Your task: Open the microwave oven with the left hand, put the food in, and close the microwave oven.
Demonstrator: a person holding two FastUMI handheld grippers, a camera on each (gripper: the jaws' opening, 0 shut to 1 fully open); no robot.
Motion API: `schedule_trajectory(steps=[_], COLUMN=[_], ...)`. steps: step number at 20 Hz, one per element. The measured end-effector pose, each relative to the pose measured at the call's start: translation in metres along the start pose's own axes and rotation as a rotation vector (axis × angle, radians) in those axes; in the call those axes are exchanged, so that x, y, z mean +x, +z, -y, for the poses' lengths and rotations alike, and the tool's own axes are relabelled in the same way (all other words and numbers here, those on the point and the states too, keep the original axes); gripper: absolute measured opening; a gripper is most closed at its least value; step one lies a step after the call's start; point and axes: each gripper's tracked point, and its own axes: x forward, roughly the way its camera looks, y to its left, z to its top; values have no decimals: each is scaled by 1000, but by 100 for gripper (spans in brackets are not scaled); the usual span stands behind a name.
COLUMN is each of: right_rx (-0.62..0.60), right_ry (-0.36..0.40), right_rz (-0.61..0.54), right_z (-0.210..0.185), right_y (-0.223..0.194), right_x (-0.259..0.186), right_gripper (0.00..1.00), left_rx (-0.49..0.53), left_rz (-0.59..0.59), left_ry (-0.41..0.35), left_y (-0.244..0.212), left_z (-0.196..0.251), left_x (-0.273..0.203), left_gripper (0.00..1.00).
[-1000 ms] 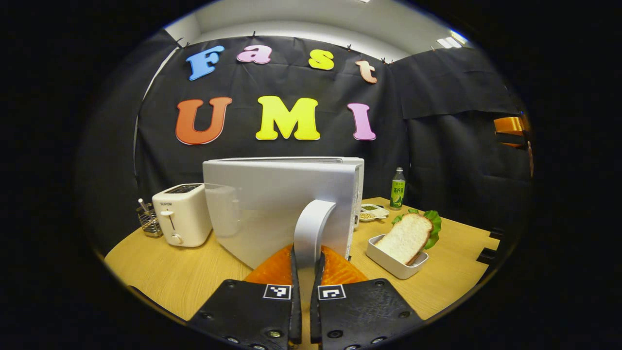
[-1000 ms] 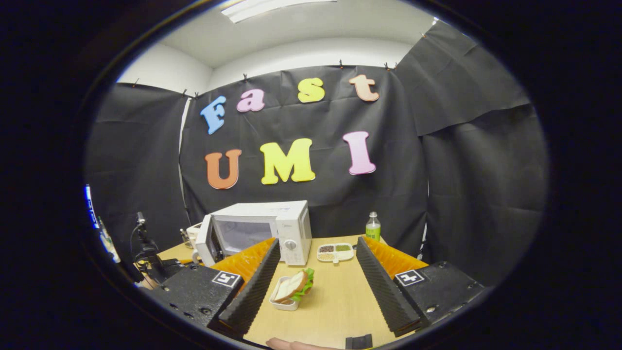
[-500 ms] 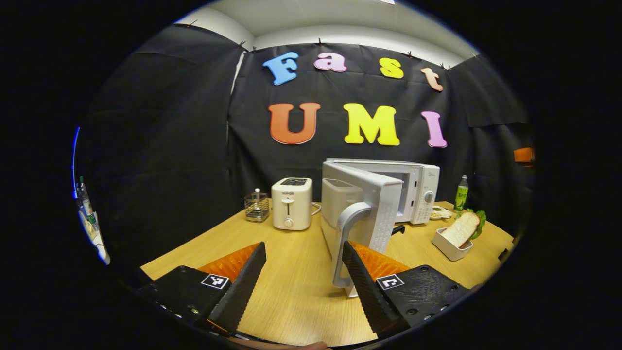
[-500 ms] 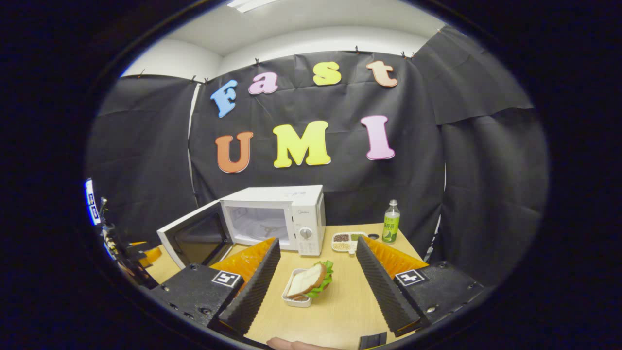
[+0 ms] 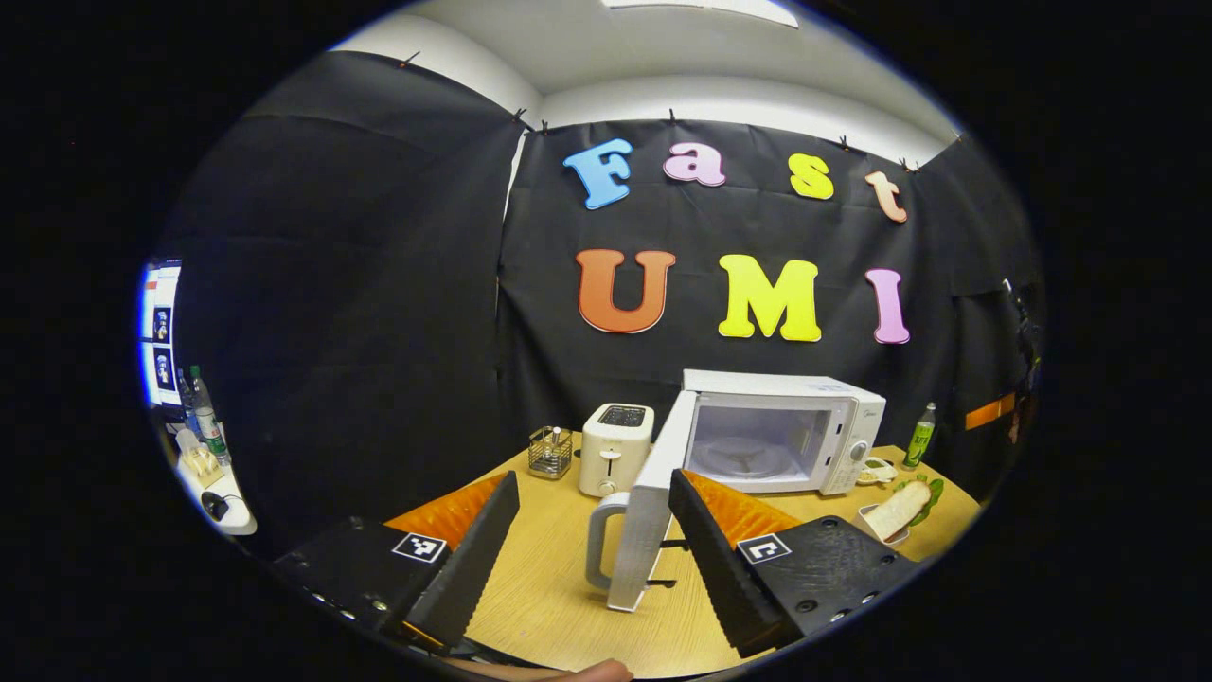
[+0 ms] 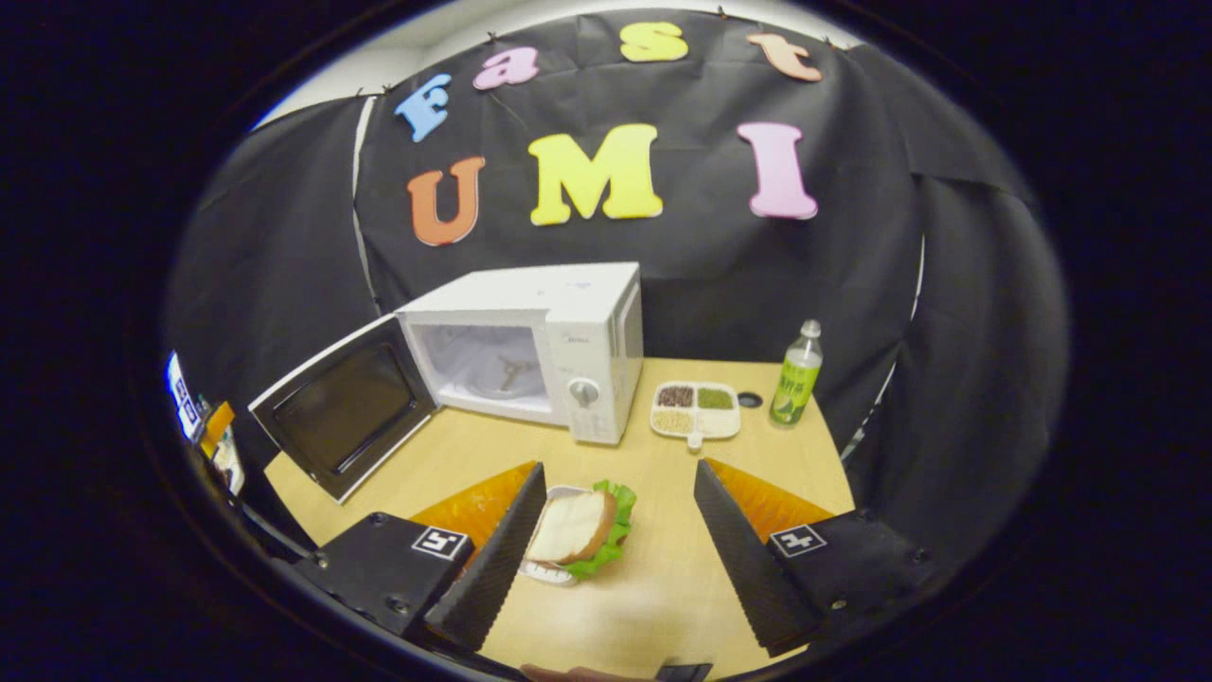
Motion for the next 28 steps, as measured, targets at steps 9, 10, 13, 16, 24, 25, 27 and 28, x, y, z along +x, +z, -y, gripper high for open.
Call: schedule_trajectory(steps=[9,10,13,16,24,25,27,28], right_rx=[311,339,418,477,184,127,13,-45], right_ry=[314,349,439,527,442,426,388,368], right_rz=[-443,-469,-537,-630,-460,-436,-390,-365], right_z=[12,9,-1,-17,-35,-40,-56,-65], right_y=[-62,-68,-80,-98,-58,-54,-48,-46], right_x=[72,75,84,80,24,16,1,-7], right_gripper=[87,85,93,54,34,34,34,34], left_rx=[46,56,74,61,50,42,30,24], left_rz=[48,47,37,24,35,24,12,9], left_ry=[23,28,48,56,46,39,30,25], left_y=[36,36,35,32,29,24,16,14], left_z=[34,36,36,35,25,25,22,19], left_x=[-1,-3,-7,-12,-15,-15,-14,-14], left_gripper=[95,95,95,95,95,95,95,95])
